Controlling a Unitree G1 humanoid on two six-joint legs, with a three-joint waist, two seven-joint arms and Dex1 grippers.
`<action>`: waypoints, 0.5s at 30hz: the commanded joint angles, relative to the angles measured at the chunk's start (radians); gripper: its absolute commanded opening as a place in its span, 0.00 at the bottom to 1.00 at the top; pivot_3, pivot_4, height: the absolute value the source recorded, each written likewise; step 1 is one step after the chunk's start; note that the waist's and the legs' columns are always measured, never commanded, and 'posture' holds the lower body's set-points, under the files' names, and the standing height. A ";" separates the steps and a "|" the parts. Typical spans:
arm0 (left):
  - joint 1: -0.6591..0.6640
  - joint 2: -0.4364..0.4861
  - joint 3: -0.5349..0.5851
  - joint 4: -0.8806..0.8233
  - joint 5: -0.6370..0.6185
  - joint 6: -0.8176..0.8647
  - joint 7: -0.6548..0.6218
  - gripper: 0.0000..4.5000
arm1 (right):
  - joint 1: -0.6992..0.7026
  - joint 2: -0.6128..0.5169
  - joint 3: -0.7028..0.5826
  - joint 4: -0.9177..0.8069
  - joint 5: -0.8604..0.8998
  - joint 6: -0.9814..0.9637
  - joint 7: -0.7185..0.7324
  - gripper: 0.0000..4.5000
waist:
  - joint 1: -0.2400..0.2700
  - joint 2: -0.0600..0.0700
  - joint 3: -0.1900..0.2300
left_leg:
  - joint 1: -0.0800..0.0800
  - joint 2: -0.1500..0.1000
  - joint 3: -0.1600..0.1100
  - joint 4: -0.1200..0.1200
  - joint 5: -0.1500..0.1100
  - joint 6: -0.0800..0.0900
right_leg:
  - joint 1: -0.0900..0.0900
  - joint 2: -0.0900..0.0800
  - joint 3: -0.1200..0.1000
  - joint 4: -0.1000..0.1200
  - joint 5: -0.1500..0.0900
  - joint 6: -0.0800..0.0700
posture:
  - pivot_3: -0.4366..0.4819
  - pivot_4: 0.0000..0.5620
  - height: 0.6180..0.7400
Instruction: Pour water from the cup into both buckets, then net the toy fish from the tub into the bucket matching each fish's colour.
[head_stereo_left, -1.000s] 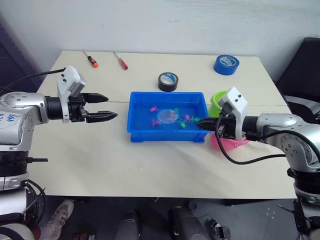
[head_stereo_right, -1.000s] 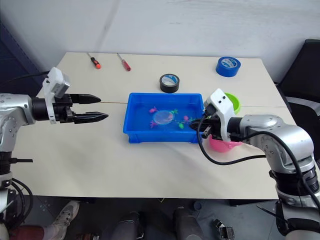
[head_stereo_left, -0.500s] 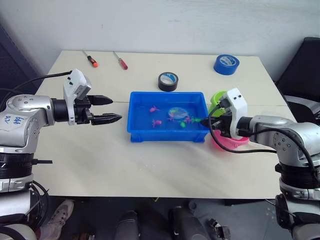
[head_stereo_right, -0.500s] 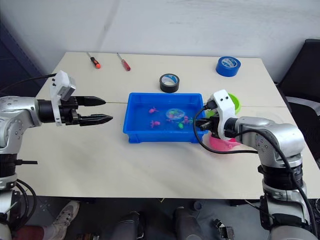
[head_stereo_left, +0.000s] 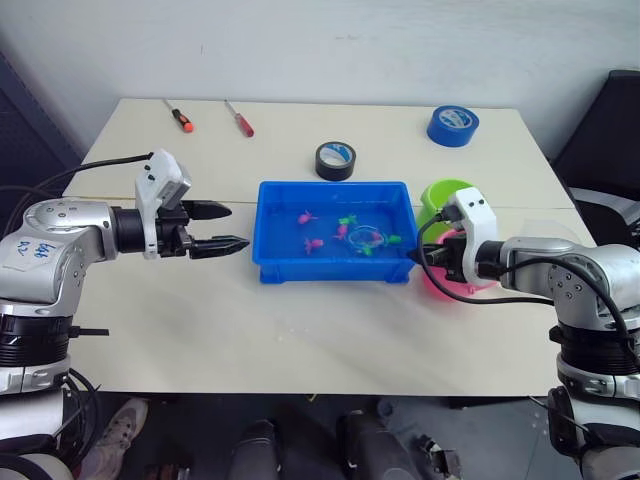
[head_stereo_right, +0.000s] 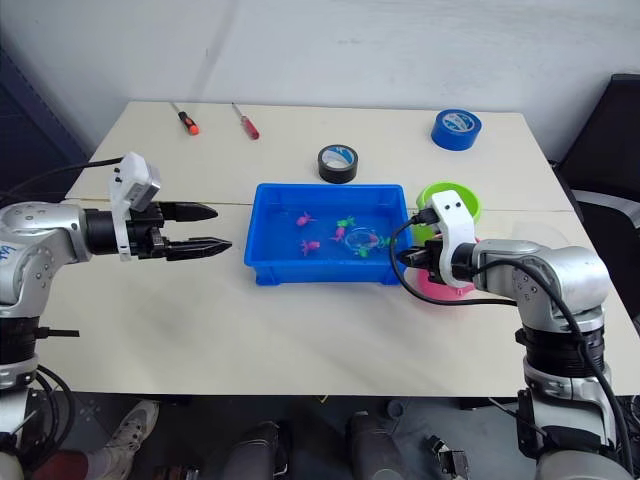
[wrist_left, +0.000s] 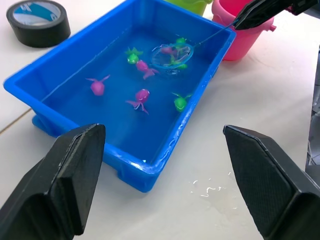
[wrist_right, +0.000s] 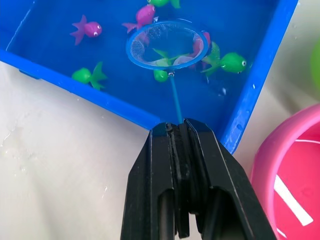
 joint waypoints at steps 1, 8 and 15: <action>-0.005 0.011 0.026 -0.033 -0.019 0.004 0.008 0.92 | -0.019 -0.002 -0.018 -0.027 0.017 0.002 0.015 0.00 | 0.000 0.000 0.000 | 0.000 0.000 0.000 0.000 0.000 0.000 | 0.000 0.000 0.000 0.000 0.000 0.000 | 0.48 0.27 0.95; 0.002 0.013 0.032 -0.044 -0.028 0.012 0.018 0.92 | -0.015 -0.010 -0.014 -0.043 0.039 0.014 0.043 0.00 | 0.000 0.000 0.000 | 0.000 0.000 0.000 0.000 0.000 0.000 | 0.000 0.001 0.000 0.000 0.000 0.000 | 0.48 0.27 0.95; 0.005 0.012 0.035 -0.051 -0.035 0.017 0.027 0.92 | -0.025 -0.017 -0.007 -0.049 0.052 0.044 0.063 0.00 | 0.000 0.000 0.000 | 0.000 0.000 0.000 0.000 0.000 0.000 | 0.000 0.001 0.000 0.000 0.000 0.000 | 0.48 0.27 0.95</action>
